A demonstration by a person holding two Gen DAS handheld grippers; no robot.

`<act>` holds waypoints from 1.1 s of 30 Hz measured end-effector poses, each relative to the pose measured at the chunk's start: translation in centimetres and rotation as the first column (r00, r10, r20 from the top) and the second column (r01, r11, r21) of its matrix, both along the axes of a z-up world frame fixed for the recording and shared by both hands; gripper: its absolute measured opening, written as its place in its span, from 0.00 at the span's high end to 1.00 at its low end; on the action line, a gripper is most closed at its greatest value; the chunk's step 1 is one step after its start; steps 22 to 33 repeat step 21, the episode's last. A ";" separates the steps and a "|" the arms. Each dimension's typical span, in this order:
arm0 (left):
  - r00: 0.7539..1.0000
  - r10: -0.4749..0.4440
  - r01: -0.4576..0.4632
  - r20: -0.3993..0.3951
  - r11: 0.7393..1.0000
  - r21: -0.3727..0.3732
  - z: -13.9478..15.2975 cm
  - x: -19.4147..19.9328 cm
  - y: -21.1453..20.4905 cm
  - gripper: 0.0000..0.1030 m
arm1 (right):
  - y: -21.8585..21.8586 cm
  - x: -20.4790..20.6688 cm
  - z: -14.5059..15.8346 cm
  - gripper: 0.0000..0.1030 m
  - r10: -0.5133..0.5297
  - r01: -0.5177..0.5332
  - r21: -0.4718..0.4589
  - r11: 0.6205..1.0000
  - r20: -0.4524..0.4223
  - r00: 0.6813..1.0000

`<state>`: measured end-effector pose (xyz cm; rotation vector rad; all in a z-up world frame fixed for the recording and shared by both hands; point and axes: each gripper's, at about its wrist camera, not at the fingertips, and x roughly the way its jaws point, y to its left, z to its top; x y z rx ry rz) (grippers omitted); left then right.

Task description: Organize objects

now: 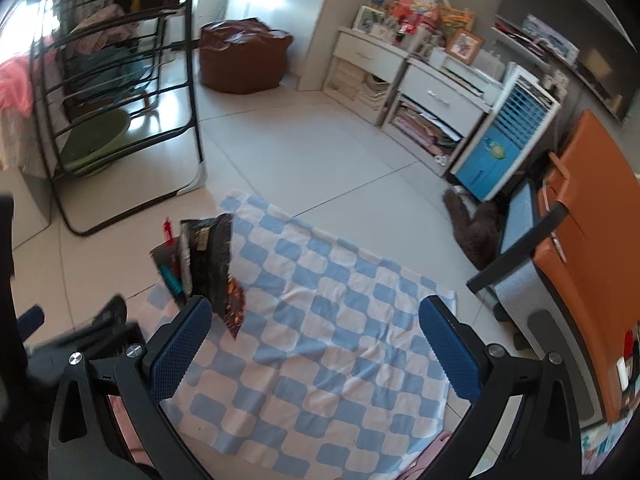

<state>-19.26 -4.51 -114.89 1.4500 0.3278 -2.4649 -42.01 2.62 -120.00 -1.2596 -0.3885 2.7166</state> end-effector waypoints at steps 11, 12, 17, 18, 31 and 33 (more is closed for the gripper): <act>0.999 -0.017 0.016 -0.046 1.000 -0.016 0.5 1.4 0.0 0.00 | 0.7 -0.1 0.3 0.00 -0.039 0.039 -0.014 0.999 -0.007 0.999; 0.998 -0.008 0.006 -0.058 0.999 -0.039 0.6 1.6 0.0 0.00 | 0.8 -0.1 0.3 0.00 -0.039 0.039 -0.014 0.999 -0.007 0.999; 0.994 0.025 -0.035 -0.109 0.995 -0.093 0.5 2.6 1.1 0.00 | 0.8 -0.1 0.3 0.00 -0.040 0.040 -0.010 0.999 -0.006 0.999; 0.994 0.018 -0.028 -0.111 0.996 -0.088 0.4 2.6 1.2 0.00 | 0.8 -0.1 0.3 0.00 -0.041 0.041 -0.009 0.999 -0.007 0.999; 0.993 0.003 -0.013 -0.119 0.996 -0.087 0.5 2.9 1.9 0.00 | 0.9 -0.1 0.3 0.00 -0.046 0.046 -0.012 0.999 -0.005 0.999; 0.993 0.003 -0.013 -0.119 0.996 -0.087 0.5 2.9 1.9 0.00 | 0.9 -0.1 0.3 0.00 -0.046 0.046 -0.012 0.999 -0.005 0.999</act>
